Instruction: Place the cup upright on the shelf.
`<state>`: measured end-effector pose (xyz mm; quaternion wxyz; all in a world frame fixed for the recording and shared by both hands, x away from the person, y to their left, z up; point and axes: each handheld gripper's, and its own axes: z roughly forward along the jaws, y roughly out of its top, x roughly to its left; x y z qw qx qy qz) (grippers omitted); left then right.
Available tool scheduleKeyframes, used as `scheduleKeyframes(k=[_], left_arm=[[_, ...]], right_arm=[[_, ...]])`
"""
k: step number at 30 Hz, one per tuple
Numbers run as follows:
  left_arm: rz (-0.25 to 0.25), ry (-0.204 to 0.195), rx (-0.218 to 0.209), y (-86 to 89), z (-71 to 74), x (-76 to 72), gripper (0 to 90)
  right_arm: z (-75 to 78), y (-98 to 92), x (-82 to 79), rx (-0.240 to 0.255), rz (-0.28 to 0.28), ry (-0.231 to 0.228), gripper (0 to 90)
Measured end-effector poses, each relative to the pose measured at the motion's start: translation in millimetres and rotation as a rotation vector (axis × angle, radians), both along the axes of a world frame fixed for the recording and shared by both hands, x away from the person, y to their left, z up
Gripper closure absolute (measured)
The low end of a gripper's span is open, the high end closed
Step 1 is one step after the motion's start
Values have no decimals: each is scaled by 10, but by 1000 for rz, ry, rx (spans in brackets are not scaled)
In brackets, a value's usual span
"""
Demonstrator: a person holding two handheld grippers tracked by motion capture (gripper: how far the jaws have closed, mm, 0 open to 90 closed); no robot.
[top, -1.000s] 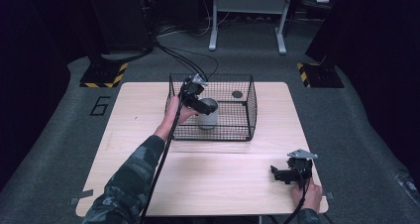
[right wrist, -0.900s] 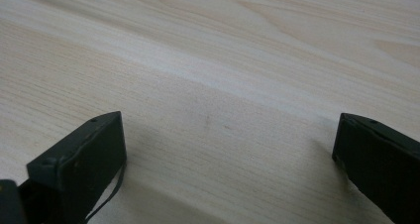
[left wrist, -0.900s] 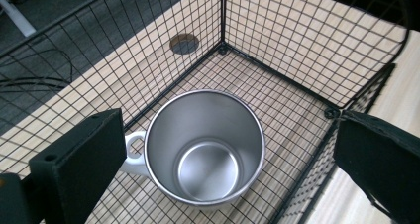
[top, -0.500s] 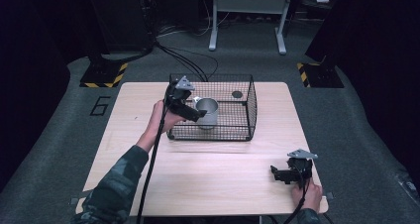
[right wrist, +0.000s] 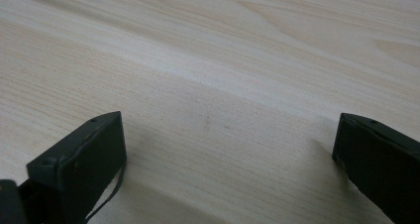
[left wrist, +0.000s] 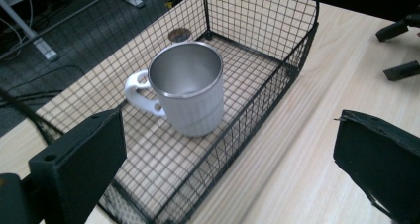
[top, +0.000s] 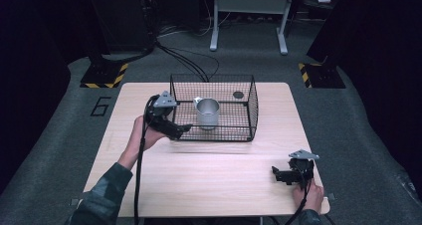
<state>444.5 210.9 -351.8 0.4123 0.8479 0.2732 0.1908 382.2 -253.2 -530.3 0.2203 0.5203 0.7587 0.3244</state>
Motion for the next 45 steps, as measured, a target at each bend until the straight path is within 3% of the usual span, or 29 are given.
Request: scheduleKeyframes(k=[11,14,17,19,22,25,27,28,33,34,42,45], left_arm=[[69,-5,34,408,-328,-481,1],[107,-3,39,508,-454,-585,1],[163,31,32,682,-686,-703,1],[178,39,33,725,-750,-723,1],[249,76,37,919,-989,-795,0],[280,81,37,1023,-1078,-837,0],[325,91,19,1132,-1170,-878,0],[378,103,-5,1236,-1267,-917,0],[453,119,-3,1425,-1475,-987,0],[491,120,6,1493,-1567,-996,0],[543,151,24,1657,-1776,-976,0],[555,159,11,1686,-1797,-982,0]], right_arm=[[0,0,0,0,0,0,0],[0,0,0,0,0,0,0],[0,0,1,0,1,0,0],[0,-1,2,0,2,0,0],[0,0,2,0,3,-1,0],[1,0,2,-2,3,0,0],[1,1,2,0,2,-1,0],[0,1,2,-1,3,-1,0],[1,2,0,-1,1,0,0],[1,2,0,-1,0,0,0],[1,0,2,0,2,0,0],[1,0,2,0,2,-1,0]])
